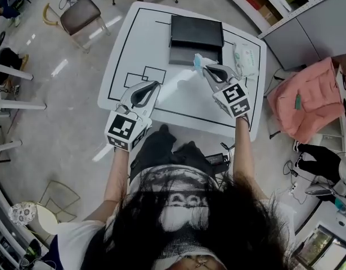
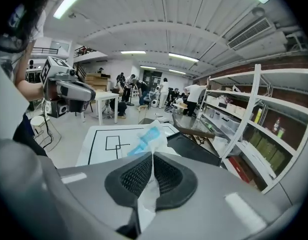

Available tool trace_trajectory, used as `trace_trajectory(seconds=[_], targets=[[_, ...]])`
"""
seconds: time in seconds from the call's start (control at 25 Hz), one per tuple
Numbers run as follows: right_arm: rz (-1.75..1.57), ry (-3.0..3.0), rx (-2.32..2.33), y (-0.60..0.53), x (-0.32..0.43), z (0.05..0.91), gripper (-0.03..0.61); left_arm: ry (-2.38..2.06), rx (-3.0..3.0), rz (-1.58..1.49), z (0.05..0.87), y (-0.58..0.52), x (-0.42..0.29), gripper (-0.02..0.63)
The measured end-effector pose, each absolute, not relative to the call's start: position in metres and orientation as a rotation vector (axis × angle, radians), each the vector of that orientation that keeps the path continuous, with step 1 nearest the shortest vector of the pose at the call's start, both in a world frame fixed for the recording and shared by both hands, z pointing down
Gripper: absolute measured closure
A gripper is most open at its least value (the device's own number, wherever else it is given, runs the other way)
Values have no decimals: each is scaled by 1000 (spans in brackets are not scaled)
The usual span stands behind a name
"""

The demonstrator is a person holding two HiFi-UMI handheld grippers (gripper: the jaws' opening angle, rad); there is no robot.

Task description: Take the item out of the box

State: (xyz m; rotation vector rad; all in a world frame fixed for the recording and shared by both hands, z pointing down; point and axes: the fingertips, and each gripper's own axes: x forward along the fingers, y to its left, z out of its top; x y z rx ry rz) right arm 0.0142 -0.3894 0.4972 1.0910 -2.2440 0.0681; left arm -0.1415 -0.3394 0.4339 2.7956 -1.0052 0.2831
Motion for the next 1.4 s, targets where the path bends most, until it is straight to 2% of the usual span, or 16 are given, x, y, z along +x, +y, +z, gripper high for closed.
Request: trace_trajectory(seconds=[0.64,1.4], targets=[[252,-2327,1222,-261,57,495,568,-955,2814,335,431,-275,-67,614],[162,-2441,1163,-93,119,474,568,-1074,2823,287,410,-109,12,614]])
